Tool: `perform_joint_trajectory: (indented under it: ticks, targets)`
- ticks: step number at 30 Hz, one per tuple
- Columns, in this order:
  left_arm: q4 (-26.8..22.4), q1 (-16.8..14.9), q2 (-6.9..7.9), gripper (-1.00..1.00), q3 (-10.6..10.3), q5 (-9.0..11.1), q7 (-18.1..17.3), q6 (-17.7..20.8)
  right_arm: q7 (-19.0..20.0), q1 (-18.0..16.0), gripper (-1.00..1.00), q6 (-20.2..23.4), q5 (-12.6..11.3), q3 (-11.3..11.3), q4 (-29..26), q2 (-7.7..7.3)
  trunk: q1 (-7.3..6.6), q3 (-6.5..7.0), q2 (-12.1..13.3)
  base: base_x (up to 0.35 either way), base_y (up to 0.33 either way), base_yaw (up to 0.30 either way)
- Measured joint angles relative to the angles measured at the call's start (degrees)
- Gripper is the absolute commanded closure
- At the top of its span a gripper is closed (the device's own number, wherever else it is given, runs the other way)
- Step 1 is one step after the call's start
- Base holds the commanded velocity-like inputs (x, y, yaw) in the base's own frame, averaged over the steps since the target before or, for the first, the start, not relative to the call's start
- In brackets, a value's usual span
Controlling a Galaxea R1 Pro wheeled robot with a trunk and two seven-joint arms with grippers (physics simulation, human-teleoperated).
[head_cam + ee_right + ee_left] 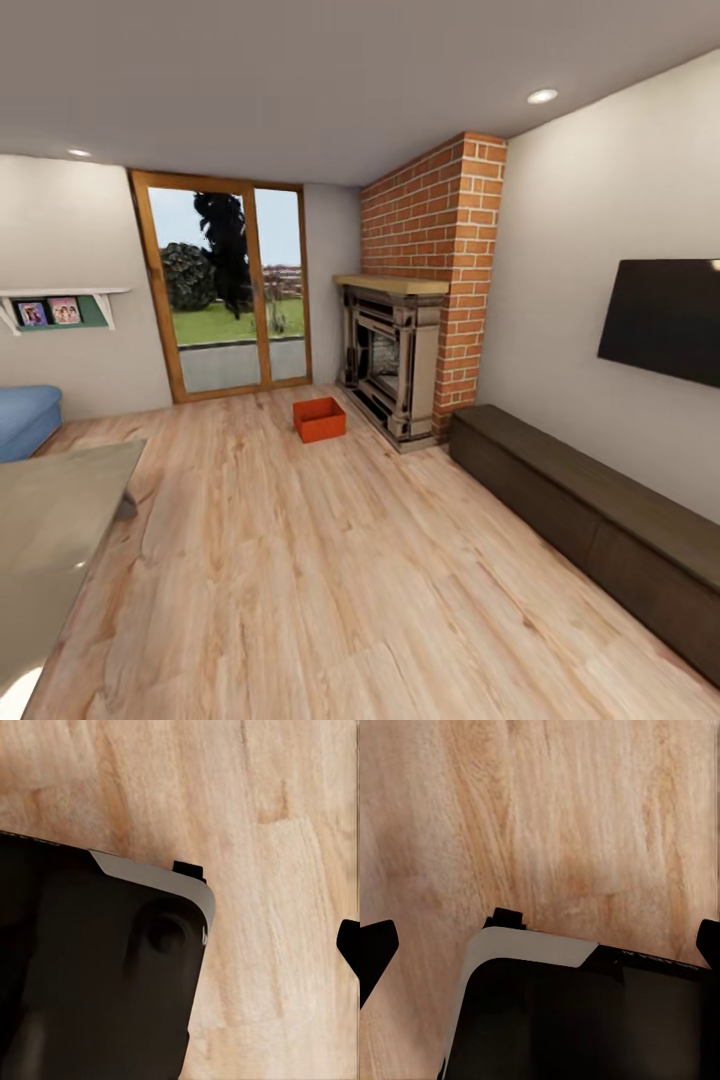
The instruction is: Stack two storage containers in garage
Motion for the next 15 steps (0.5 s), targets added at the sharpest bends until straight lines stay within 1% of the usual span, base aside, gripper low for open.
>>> perform_joint_trajectory:
  ticks: [15]
  targets:
    - [0.05, 0.0, 0.03, -1.0, -0.01, 0.0, -0.01, -0.03, 0.07, 0.0, -1.0, -0.07, 0.18, 0.24, 0.0, -0.03, 0.0, 0.0, 0.0, 0.304, -0.148, 0.001]
